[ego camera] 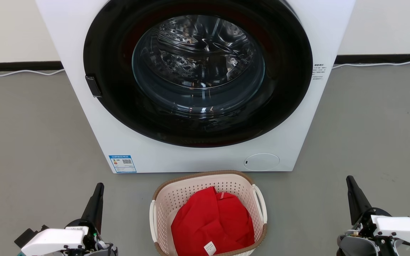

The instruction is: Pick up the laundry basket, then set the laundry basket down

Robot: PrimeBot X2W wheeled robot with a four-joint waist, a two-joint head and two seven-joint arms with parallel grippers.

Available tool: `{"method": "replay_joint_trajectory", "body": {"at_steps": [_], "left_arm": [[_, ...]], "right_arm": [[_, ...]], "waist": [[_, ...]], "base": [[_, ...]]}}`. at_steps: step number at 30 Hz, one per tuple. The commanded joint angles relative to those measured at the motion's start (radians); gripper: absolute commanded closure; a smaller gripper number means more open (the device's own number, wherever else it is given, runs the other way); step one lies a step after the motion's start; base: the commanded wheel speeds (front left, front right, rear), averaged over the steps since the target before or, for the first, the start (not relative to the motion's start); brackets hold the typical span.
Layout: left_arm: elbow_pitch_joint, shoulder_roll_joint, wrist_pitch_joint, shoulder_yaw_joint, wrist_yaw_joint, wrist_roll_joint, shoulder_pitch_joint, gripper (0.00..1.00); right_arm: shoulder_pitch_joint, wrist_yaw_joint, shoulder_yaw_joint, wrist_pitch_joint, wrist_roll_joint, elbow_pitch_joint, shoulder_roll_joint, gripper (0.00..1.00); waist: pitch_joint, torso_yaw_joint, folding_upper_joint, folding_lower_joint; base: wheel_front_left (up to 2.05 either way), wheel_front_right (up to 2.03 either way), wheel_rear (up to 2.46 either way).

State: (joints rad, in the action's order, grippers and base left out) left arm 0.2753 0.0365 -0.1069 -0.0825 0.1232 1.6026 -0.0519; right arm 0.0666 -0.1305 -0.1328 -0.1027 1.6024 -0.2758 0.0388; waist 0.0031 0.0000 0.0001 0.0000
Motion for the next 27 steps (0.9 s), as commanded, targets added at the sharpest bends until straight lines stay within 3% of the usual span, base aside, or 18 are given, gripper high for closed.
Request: {"method": "replay_joint_trajectory", "body": {"at_steps": [1,27], "left_arm": [[-0.03,0.014,-0.006,-0.031,0.007,0.006,-0.056,1.0],[-0.03,0.014,-0.006,-0.031,0.007,0.006,-0.056,1.0]], "right_arm": [[0.041,0.0,0.019,-0.01,0.007,0.031,0.011,1.0],[0.041,0.0,0.019,-0.01,0.007,0.031,0.011,1.0]], "waist": [[0.0,0.0,-0.0001,0.0],[0.0,0.0,-0.0001,0.0]], "base": [[0.0,0.0,0.0],[0.0,0.0,0.0]]}}
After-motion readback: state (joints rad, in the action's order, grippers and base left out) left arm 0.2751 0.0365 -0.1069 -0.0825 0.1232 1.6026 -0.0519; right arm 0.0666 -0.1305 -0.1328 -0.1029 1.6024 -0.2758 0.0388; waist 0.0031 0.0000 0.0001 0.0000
